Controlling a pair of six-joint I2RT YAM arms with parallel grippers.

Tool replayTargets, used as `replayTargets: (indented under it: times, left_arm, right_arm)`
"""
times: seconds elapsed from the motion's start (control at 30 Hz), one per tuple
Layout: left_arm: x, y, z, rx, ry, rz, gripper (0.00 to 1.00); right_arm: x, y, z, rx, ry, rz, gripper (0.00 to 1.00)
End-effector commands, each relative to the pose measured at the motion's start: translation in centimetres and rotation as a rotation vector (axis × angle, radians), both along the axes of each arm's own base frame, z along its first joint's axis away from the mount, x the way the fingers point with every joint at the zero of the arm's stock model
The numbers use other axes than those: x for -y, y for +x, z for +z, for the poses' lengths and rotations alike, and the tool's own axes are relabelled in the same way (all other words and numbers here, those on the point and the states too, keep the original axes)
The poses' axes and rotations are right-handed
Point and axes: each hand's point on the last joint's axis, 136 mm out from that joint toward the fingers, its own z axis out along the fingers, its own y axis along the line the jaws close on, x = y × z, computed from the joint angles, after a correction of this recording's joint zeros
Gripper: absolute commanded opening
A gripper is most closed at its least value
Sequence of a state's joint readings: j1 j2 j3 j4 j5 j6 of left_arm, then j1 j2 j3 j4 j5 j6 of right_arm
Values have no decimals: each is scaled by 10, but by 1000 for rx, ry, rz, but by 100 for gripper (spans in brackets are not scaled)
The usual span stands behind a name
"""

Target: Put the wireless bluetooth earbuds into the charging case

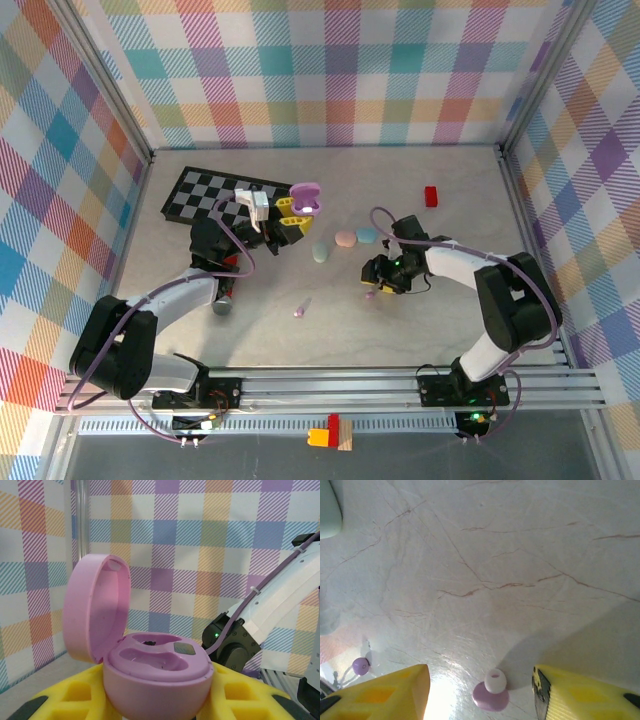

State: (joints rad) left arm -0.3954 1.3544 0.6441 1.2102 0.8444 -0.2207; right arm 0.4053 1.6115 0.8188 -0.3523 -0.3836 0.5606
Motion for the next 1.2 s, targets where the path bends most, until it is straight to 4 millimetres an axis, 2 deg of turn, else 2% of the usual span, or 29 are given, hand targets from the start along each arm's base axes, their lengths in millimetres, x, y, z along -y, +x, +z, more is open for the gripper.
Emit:
replayTargets:
  times: [0.0,0.23,0.43,0.8,1.07,1.17]
  left_arm:
    - [-7,-5,9,37,-20,5,32]
    - [-10,-3,8,32,-22,8,33]
    - [-15,-2,11,35,-31,15,33]
    - [-22,-1,18,53,-38,27,33]
    - [-21,1,16,44,-43,23,33]
    - [-23,2,16,44,-45,28,33]
  right_arm:
    - [-8,-6,-2,-9,36,33,56]
    - [-13,-19,-11,-48,34,57,54]
    - [-20,-27,-10,-61,35,80,53]
    - [-19,-61,-7,-104,31,106,53]
    - [-36,-64,8,-83,138,131,53]
    - [-27,-62,12,-35,75,160,54]
